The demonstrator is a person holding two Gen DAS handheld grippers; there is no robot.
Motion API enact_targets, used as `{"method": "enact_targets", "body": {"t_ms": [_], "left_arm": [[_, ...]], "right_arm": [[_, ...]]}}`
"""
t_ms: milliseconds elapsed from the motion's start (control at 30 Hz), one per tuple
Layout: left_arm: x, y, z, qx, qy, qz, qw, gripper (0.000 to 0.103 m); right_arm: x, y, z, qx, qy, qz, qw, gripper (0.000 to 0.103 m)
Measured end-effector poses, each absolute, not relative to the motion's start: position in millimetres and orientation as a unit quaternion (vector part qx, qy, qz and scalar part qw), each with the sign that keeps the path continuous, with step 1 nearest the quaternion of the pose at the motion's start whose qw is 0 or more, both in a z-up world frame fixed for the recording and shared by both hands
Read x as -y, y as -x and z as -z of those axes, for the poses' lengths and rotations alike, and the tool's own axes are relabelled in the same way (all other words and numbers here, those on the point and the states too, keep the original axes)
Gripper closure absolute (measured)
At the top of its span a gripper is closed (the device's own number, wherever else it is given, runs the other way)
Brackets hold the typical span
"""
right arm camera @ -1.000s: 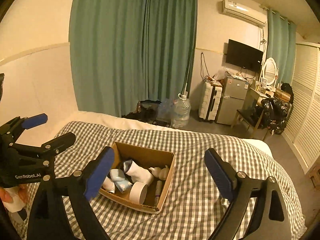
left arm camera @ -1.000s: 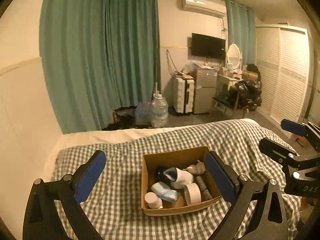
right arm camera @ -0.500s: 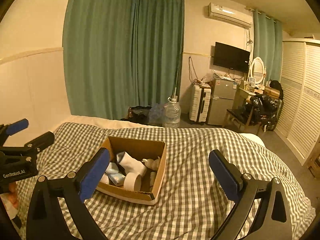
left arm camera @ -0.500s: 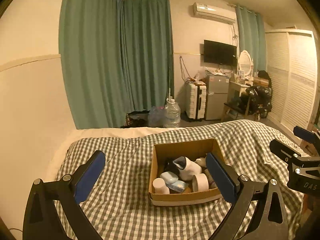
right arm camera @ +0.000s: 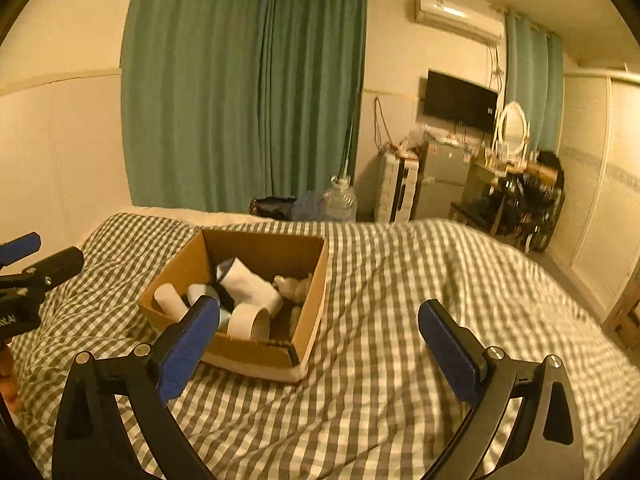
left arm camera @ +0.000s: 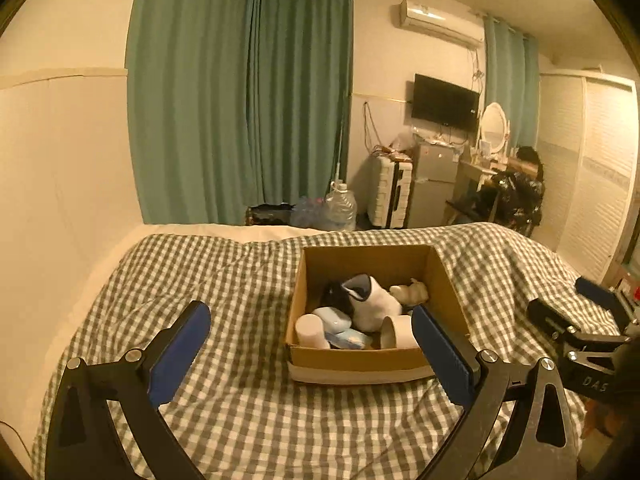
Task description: Organize objects
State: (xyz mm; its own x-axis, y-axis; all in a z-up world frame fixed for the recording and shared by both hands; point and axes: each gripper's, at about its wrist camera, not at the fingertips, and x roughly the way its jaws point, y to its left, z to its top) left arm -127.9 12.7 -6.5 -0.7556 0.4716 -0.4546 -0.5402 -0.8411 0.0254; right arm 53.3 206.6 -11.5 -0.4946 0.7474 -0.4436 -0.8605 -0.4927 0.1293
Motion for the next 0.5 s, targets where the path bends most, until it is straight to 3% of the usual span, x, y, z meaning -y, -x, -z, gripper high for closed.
{"method": "enact_targets", "body": {"t_ms": [500], "left_arm": [[-13.0, 130.5, 23.9, -0.094, 0.234, -0.929, 0.271, 0.000]], "right_arm": [[-204.2, -53.3, 19.0, -0.170, 0.165, -0.846, 0.477, 0.003]]}}
